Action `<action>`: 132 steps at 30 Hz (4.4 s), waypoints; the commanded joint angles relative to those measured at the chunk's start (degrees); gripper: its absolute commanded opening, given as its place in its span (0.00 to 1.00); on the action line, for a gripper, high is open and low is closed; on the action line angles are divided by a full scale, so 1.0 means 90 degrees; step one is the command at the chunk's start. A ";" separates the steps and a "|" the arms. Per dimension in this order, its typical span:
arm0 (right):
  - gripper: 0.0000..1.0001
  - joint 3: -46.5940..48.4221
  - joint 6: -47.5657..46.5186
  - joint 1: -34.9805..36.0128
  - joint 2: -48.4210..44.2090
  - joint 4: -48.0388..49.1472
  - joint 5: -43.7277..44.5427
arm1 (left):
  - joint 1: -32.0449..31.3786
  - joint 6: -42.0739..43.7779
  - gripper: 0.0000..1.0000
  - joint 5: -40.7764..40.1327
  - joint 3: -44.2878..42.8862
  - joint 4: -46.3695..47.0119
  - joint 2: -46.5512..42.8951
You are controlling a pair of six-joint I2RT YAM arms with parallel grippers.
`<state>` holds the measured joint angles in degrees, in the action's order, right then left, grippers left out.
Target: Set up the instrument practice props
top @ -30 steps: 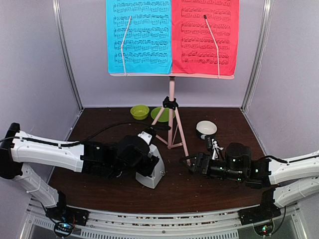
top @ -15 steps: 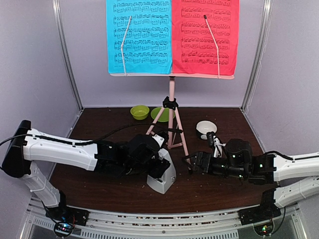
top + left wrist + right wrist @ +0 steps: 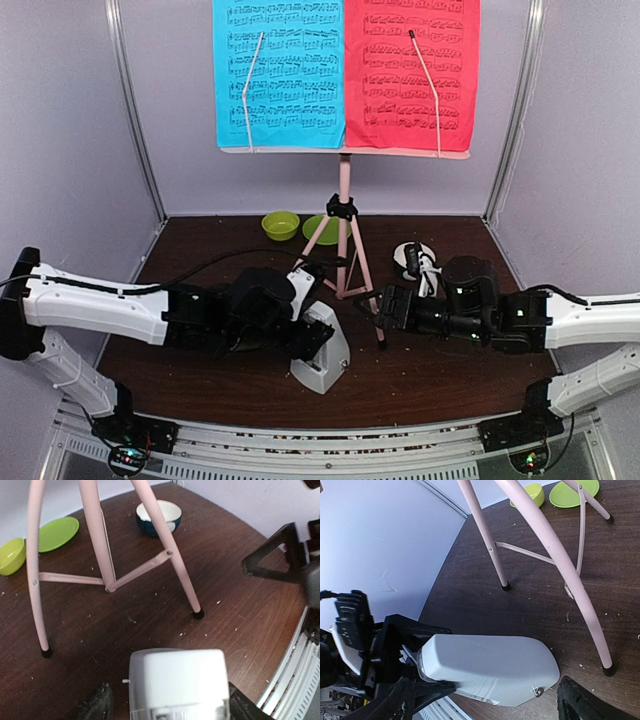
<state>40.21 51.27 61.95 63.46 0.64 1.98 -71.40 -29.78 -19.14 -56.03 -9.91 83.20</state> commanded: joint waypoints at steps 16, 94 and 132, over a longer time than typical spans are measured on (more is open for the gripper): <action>0.89 0.1363 -0.0023 0.0094 0.1636 0.0019 -0.0551 | 0.0042 0.0463 0.74 0.0189 0.0976 0.1653 -0.0923; 0.79 0.0670 -0.1018 0.0043 0.0312 -0.0739 0.0111 | -0.0212 0.2372 0.00 -0.0126 0.1339 0.4048 -0.0571; 0.78 0.1312 -0.0563 0.0074 0.1473 0.0046 -0.0474 | -0.0212 0.2007 0.62 -0.0125 0.1458 0.3013 -0.0836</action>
<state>50.17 46.65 62.61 75.40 0.99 -1.74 -73.34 -11.49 -19.38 -41.76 16.12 74.96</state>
